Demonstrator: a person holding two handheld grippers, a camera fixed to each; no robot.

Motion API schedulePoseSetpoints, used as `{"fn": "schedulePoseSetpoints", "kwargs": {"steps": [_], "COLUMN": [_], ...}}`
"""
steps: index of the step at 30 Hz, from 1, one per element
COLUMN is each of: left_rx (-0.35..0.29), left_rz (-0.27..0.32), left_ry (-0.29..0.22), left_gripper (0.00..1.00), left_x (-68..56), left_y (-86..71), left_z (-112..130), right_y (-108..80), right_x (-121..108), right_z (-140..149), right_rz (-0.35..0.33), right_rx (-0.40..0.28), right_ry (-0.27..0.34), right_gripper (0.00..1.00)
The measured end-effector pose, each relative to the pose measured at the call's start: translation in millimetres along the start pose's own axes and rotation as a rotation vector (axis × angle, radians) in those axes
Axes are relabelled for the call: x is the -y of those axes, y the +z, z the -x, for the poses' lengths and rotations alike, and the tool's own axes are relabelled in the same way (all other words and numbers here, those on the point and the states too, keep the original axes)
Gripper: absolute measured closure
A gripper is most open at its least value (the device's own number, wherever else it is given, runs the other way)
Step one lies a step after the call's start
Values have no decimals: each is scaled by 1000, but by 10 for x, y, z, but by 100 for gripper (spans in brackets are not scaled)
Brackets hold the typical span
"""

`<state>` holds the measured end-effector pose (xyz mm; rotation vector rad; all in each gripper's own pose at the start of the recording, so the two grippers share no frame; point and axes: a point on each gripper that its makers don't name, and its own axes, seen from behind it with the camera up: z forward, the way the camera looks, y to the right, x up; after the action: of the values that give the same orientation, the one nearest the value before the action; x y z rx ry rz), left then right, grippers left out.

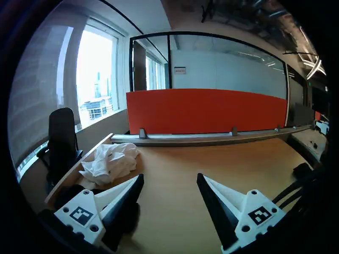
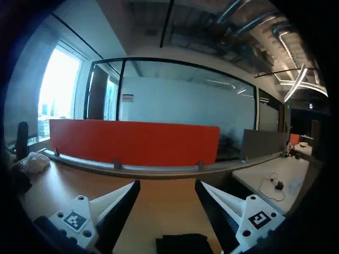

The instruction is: Fold towel

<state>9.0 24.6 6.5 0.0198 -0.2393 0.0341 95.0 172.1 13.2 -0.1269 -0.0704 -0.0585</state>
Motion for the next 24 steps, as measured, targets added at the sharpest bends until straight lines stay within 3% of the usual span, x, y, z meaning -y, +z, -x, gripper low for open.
{"fn": "schedulePoseSetpoints", "kwargs": {"steps": [12,17,24], "left_rx": [-77,-96,-118], "left_rz": [33,50,76], "left_ry": [-25,-11,-29], "left_gripper": [7,7,7], "left_x": [15,-5,-24], "left_y": [88,87,71], "left_z": [-318,-396,-454], "right_y": [-40,-76,-104], "right_x": [848,1175,1556], "right_z": [-315,-396,-434], "right_rz": [-86,-118,-155], "right_rx": [-46,-59,-70], "right_ry": [3,22,41], "right_gripper": [0,0,0]}}
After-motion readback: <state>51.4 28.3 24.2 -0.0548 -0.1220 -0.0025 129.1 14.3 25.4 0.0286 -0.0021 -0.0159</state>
